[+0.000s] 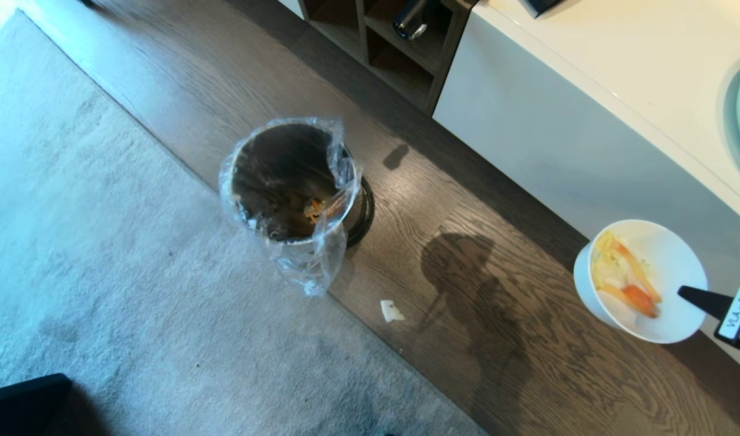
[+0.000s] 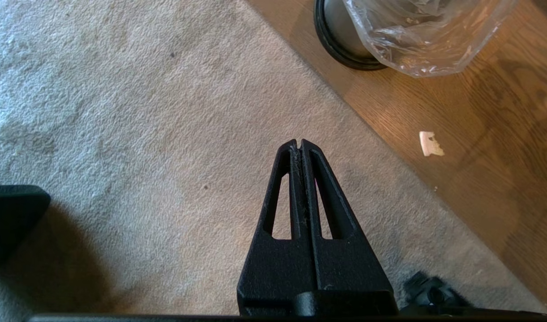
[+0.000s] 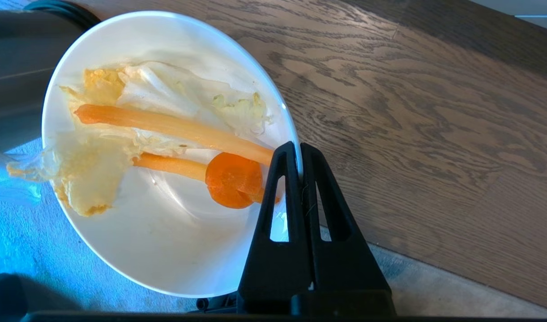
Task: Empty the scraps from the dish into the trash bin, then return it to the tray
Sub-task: Move the bowl over the trash can
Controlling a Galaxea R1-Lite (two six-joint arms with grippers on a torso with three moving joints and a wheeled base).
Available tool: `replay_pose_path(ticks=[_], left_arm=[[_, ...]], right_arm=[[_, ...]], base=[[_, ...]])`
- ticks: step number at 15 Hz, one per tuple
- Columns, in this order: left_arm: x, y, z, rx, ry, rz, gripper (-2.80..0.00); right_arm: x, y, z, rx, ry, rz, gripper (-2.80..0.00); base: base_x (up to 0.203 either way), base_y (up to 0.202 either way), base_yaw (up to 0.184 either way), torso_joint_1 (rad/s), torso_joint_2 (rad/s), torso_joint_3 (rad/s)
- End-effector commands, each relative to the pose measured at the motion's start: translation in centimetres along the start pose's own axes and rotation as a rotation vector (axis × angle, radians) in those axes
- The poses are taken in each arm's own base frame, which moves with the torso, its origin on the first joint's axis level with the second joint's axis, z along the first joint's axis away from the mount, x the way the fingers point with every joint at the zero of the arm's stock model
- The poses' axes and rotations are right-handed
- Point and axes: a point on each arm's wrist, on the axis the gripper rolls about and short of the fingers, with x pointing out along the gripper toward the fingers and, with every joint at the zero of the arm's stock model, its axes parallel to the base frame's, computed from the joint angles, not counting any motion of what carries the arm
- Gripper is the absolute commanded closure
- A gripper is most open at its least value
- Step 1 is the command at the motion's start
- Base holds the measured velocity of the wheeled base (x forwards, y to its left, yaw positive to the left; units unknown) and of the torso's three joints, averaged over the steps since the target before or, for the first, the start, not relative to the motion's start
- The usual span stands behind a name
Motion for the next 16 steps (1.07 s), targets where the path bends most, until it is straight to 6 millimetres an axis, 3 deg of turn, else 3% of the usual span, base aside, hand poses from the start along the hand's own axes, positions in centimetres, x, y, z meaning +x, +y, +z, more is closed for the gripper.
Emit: replay_pose_path(ticks=[1,6,10,13,16], left_arm=[[0.0,0.0,0.0,-0.001,-0.001,0.000,0.00],[0.0,0.0,0.0,-0.001,-0.001,0.000,0.00],[0.0,0.0,0.0,-0.001,-0.001,0.000,0.00],[0.0,0.0,0.0,-0.001,-0.001,0.000,0.00],[0.0,0.0,0.0,-0.001,-0.001,0.000,0.00]], right_arm=[[0.0,0.0,0.0,0.003,-0.002,0.000,0.00],[0.1,0.1,0.0,-0.015,0.002,0.003,0.00],[1.2,1.3,0.7,-0.140,0.001,0.143,0.00],[3.8,3.5,1.9,-0.218,-0.004,0.170,0.00],[6.0,8.0,3.3,-0.261,-0.009,0.267,0.00]], base=[[0.000,0.000,0.000,0.000,0.00,0.000],[0.000,0.000,0.000,0.000,0.00,0.000],[0.000,0.000,0.000,0.000,0.00,0.000],[0.000,0.000,0.000,0.000,0.00,0.000],[0.000,0.000,0.000,0.000,0.00,0.000]])
